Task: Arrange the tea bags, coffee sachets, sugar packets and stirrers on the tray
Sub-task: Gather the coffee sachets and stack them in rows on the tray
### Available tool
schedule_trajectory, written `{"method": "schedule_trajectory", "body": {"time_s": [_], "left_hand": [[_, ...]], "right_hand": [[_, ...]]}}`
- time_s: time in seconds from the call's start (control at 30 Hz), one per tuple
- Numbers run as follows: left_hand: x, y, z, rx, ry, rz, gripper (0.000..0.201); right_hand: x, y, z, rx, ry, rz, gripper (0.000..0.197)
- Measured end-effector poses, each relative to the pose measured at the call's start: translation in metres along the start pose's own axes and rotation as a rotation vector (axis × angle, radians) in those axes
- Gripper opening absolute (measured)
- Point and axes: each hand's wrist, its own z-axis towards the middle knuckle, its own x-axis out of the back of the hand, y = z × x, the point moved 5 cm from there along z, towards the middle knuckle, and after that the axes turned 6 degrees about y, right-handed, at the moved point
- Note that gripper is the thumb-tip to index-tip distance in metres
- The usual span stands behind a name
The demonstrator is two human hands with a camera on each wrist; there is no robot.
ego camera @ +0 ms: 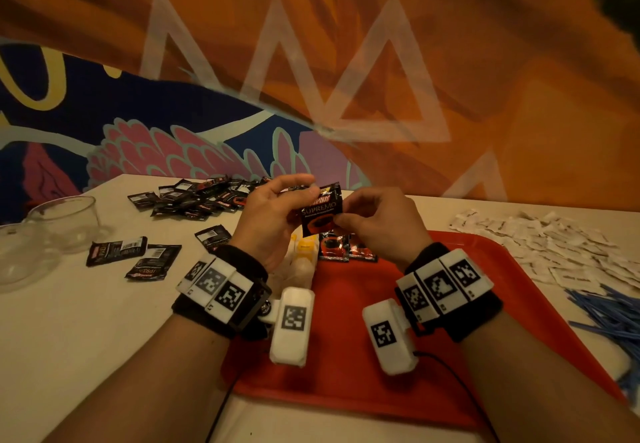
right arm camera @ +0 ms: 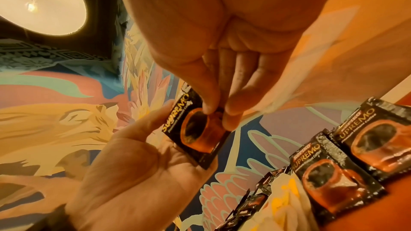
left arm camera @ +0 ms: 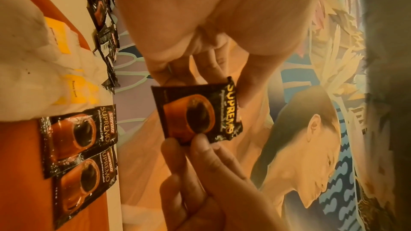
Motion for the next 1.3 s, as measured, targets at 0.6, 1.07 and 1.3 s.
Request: {"method": "schedule_trajectory", "body": {"time_s": [0.6, 1.07, 1.3], "left_hand": [[0.003, 0.002, 0.0, -0.086, 0.105, 0.071, 0.011], [0.019, 0.001, 0.009, 0.032, 0.248, 0.047, 0.013], [0.023, 0.0, 0.012, 0.071, 0.271, 0.05, 0.011]], "right_hand": [[-0.001, 0.001, -0.001, 0.011, -0.025, -0.093, 0.02], [0.036, 0.064, 0.023, -0.541, -0.225, -0.301, 0.008], [0.019, 0.079, 0.017, -0.65, -0.295, -0.299, 0.017]]}}
